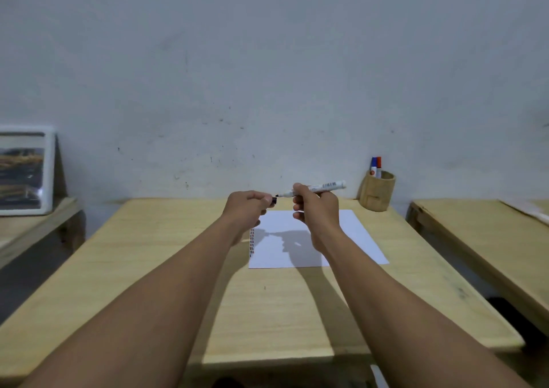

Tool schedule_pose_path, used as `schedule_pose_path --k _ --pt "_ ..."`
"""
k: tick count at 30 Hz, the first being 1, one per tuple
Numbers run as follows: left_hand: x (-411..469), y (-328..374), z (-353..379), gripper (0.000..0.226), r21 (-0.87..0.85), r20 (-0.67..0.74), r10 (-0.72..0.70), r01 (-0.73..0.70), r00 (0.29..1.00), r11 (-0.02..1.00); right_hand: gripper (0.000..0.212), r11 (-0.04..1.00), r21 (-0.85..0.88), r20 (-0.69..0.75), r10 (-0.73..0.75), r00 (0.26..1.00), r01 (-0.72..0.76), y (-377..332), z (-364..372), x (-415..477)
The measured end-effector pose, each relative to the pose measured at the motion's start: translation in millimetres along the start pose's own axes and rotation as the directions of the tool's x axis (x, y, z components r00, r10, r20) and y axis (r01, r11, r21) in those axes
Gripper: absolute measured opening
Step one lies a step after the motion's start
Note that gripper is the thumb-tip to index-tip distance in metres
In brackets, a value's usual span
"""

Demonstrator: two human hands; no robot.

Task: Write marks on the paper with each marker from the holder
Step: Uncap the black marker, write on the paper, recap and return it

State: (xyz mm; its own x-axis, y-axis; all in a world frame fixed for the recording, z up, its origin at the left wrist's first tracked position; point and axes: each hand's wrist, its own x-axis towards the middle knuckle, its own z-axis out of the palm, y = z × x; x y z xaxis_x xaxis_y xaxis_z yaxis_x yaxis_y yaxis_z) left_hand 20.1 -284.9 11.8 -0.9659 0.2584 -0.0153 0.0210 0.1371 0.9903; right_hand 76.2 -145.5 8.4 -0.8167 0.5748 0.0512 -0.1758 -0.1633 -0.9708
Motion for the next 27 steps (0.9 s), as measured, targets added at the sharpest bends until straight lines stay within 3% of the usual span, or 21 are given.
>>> schedule_pose_path --k 10,16,24,27 --pt "-8 26 17 0.015 -0.21 0.026 -0.076 0.08 0.997 0.974 0.018 0.995 0.095 -0.012 -0.015 1.0 0.016 -26 -17 -3" --pt "-12 37 29 0.018 -0.2 0.09 -0.055 0.072 0.994 0.977 0.013 0.995 0.094 0.053 -0.021 0.998 0.016 -35 -23 -5" --pt "-12 49 39 0.014 -0.261 0.06 -0.038 0.052 0.997 0.964 0.026 0.958 0.25 0.17 0.097 0.981 -0.138 -50 -38 -14" --pt "-8 62 45 0.016 -0.286 0.03 -0.019 0.027 0.999 0.958 0.023 0.973 0.176 0.19 0.113 0.975 -0.147 -58 -51 -12"
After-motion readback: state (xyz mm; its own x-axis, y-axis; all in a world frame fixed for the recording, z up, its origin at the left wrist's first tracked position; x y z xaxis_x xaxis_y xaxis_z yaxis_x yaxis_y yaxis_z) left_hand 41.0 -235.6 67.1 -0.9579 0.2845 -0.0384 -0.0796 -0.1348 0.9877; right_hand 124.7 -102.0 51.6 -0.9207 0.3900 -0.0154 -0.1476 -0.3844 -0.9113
